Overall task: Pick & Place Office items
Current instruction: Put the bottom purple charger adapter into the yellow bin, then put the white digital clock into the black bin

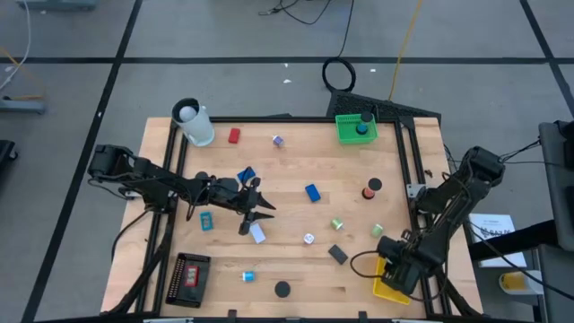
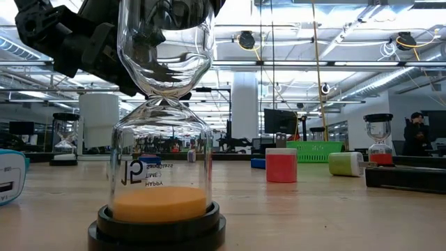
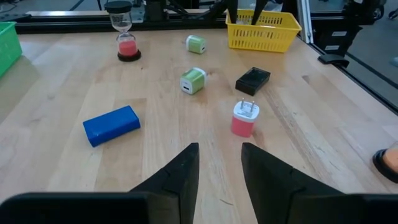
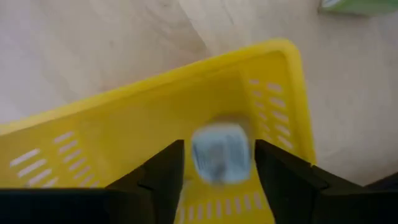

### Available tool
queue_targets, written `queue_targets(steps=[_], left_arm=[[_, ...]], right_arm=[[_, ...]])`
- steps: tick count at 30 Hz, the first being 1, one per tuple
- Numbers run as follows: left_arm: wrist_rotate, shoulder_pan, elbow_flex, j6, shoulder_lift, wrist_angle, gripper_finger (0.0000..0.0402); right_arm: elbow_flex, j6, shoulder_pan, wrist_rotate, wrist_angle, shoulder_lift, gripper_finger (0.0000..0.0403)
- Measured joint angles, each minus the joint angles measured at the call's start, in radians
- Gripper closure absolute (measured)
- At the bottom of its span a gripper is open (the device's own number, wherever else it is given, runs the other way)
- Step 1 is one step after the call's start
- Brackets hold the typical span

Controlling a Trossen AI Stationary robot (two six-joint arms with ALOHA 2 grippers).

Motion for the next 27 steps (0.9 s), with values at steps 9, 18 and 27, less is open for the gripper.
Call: queue_targets(steps=[9,18,27], left_arm=[[0.0,0.0,0.0,0.006,0.0,0.0,0.0277],[0.0,0.0,0.0,-0.064,0.0,-0.012,0.0277],[-0.192,0.0,0.0,-0.106,0.001,0.075,0.0288]], right_arm=[[0.001,0.055,0.0,0.009,0.056,-0.111,0.0172],[0.001,-0.038,-0.007,0.069,0.09,-0.121,0.0293],[-0.006,-0.636,-0.186,0.318,0.255,-0.121,0.0397]])
